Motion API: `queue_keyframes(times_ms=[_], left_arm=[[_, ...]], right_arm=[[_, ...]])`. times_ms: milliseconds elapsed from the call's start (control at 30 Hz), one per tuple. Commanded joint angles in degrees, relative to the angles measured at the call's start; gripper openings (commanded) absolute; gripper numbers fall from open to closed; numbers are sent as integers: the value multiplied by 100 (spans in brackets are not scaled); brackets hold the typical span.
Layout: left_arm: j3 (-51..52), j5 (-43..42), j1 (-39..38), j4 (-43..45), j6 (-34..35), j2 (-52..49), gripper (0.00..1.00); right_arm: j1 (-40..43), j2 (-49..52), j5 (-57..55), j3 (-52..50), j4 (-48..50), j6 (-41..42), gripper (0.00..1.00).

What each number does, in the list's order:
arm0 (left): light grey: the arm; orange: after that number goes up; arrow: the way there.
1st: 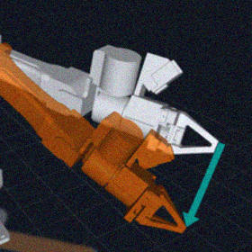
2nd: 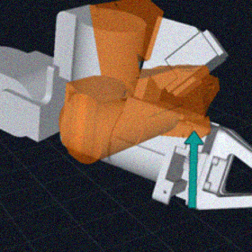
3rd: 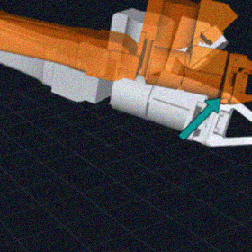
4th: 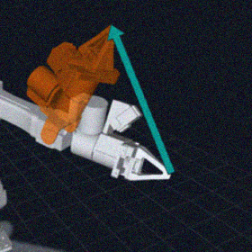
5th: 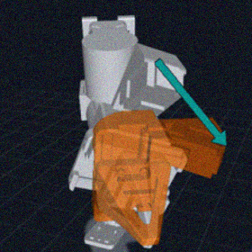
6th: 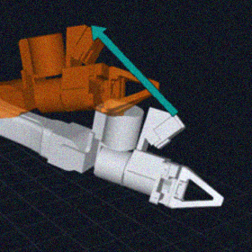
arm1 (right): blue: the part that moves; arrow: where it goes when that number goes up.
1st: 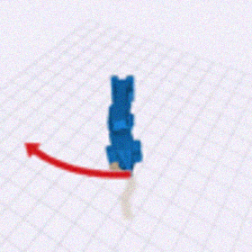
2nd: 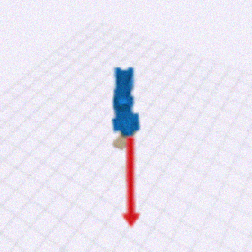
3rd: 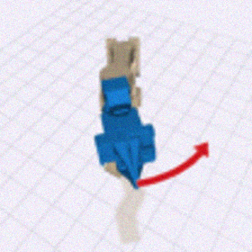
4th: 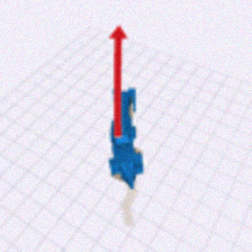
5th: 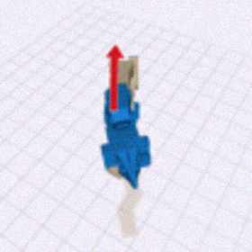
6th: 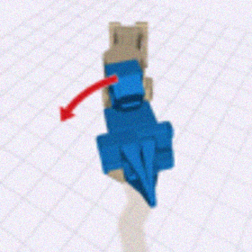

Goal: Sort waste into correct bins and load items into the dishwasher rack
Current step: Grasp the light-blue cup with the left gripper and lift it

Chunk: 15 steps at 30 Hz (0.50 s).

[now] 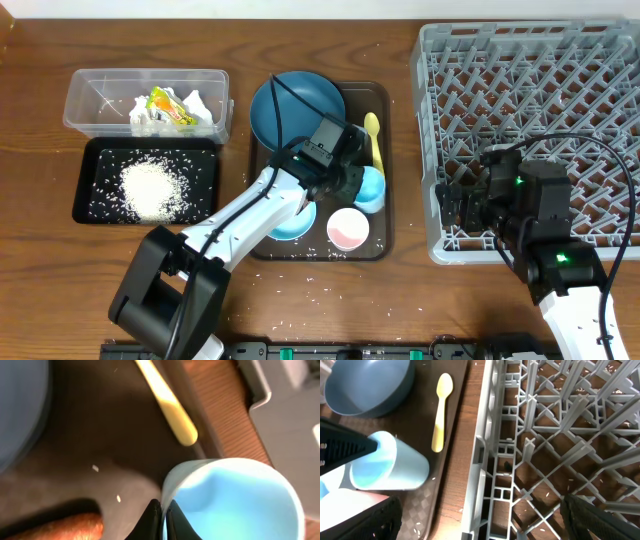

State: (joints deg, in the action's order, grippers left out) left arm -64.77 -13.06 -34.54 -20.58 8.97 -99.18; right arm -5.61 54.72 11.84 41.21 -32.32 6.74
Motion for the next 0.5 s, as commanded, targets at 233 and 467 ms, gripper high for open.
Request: queue_keyframes(times_ms=[233, 467], left_arm=[[-243, -933, 684, 105, 254, 549, 6], [-249, -3681, 1906, 173, 835, 1270, 6]], right_arm=[[-59, 2, 160, 101, 306, 286, 99], [-59, 7, 1729, 101, 1687, 452, 99]])
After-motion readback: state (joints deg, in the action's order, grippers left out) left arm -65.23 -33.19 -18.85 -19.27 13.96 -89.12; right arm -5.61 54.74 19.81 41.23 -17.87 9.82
